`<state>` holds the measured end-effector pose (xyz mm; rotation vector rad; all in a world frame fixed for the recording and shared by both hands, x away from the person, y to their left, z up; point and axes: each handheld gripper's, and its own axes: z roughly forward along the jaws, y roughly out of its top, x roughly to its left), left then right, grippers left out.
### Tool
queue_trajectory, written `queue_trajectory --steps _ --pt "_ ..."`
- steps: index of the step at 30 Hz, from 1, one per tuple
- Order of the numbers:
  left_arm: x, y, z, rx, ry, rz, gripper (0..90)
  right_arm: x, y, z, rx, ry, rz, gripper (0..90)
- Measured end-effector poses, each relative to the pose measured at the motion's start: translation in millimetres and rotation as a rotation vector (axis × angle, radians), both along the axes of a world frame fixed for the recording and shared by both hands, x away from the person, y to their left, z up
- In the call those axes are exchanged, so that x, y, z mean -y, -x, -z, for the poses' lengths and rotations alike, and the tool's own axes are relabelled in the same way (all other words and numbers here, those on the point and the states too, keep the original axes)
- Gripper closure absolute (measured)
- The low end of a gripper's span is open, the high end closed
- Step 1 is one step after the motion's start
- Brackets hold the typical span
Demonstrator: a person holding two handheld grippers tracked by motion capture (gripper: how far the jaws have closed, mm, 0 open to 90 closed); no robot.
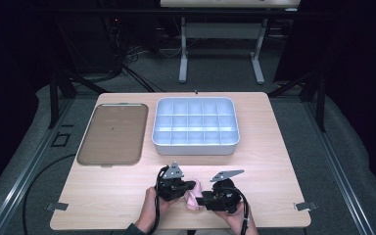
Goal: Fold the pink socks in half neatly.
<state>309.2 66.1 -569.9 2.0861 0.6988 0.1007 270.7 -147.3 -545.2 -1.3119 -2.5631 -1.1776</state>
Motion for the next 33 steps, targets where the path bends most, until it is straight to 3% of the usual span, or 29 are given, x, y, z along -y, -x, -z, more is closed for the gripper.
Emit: queue_trajectory --steps 2,5,7,11,18,23,33 --pt "0.1 0.2 0.3 0.001 0.001 -0.003 89.5 5.8 -3.9 -4.0 -0.03 0.036 0.029 54.0" --pt "-0.2 0.8 0.3 0.003 0.0 -0.006 89.6 -1.0 -10.3 0.0 -0.047 0.044 0.056 48.3" --pt "-0.9 1.0 0.2 0.005 -0.005 -0.006 89.5 -12.3 -13.6 8.0 -0.012 0.04 0.088 46.5" --pt "-2.5 1.1 1.2 0.0 0.003 -0.011 89.5 -25.5 -16.7 15.2 -0.02 0.084 0.085 45.1" --pt "-6.0 0.7 2.8 -0.01 0.018 -0.014 89.5 -33.0 -17.8 21.9 -0.017 0.107 0.097 42.7" --pt "-10.2 -1.4 4.9 -0.016 0.041 -0.027 89.4 -37.5 -17.7 23.2 0.01 0.112 0.098 45.5" --pt "-12.4 -3.3 4.8 -0.024 0.047 -0.027 89.2 -36.9 -20.4 23.5 -0.01 0.093 0.071 55.2"
